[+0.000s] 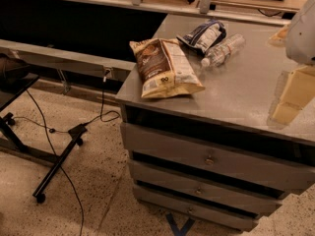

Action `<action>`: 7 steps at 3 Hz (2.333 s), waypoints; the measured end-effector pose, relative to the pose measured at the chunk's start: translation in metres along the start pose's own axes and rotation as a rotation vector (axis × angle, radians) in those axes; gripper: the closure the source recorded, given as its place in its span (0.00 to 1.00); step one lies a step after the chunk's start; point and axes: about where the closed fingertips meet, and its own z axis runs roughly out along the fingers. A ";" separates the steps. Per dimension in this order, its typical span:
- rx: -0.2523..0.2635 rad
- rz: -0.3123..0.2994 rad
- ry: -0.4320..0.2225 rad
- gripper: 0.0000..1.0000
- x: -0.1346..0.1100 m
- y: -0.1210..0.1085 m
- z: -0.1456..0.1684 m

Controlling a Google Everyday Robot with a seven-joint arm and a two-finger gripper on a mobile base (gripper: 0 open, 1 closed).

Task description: Pick brown chip bag

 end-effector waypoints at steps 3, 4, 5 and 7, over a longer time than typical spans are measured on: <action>-0.081 0.036 0.002 0.00 -0.085 -0.020 0.054; -0.167 0.123 0.003 0.00 -0.147 -0.038 0.100; -0.182 0.253 0.017 0.00 -0.177 -0.055 0.122; -0.160 0.356 0.029 0.00 -0.187 -0.064 0.129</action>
Offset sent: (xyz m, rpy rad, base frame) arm 0.0574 0.0970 -0.0348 -0.0268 0.0966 -0.0176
